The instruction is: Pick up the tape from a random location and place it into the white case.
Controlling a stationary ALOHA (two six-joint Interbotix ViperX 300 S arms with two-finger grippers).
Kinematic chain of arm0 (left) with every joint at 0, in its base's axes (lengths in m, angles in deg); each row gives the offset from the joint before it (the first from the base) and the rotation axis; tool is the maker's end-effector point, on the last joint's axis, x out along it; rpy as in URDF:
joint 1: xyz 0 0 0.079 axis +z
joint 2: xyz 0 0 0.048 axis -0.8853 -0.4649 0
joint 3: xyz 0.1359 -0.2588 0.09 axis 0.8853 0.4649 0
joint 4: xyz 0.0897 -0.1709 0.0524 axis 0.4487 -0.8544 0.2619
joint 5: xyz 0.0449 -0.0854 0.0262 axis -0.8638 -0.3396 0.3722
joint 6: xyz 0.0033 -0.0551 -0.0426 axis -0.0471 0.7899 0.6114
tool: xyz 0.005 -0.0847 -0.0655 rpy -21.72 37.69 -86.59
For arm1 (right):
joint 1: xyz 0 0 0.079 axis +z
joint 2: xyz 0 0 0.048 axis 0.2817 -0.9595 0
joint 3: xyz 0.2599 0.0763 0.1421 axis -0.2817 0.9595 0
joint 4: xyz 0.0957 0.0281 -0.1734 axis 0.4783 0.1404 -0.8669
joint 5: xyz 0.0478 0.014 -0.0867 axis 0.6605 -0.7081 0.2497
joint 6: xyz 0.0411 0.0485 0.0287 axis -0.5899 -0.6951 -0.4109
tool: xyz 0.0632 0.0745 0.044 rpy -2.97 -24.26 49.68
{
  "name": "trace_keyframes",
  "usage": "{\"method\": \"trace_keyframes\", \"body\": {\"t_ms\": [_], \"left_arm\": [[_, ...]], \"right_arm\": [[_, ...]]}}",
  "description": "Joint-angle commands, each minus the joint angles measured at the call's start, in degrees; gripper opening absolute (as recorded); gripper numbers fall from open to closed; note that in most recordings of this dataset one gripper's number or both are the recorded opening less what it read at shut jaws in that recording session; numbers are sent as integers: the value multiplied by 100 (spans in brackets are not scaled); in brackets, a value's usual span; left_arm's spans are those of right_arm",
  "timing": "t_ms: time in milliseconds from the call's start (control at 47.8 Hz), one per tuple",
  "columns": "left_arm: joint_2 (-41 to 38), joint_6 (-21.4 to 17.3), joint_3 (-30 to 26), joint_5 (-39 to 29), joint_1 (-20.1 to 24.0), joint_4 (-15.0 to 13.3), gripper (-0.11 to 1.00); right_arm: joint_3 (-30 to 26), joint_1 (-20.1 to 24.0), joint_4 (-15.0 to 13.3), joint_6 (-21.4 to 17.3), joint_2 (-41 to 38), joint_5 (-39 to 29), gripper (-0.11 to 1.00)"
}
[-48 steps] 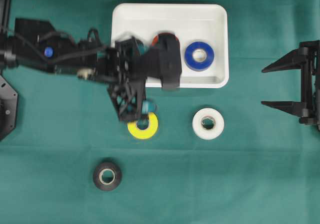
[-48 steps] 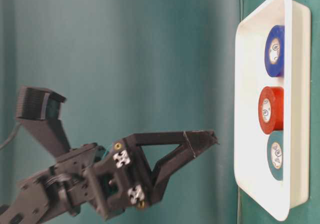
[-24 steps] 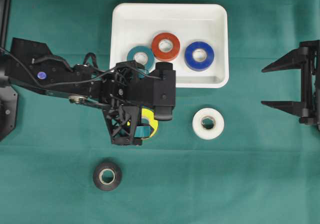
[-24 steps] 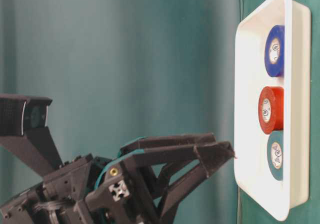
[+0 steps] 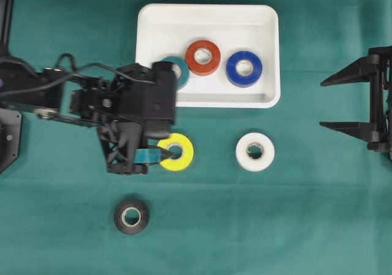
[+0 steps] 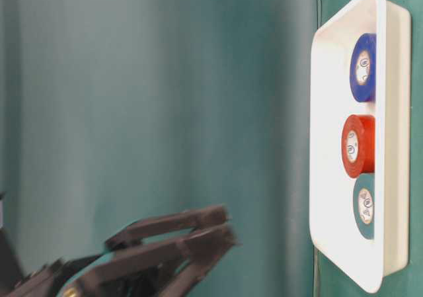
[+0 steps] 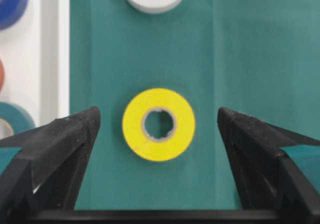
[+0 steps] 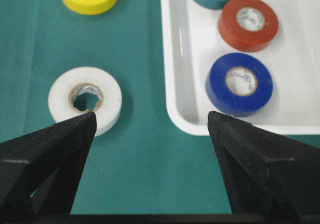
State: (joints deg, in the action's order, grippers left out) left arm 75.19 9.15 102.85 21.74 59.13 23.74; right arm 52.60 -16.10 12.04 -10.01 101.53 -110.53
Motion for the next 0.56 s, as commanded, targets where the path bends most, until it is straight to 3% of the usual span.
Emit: {"method": "trace_keyframes", "body": {"t_ms": [0, 544], "left_arm": [[413, -9, 79, 132, 9, 0, 93], [2083, -70, 1222, 949, 9, 0, 93]], "right_arm": [[-211, 0, -18, -18, -9, -35, 88], [-334, -9, -26, 0, 105, -70, 88]]}}
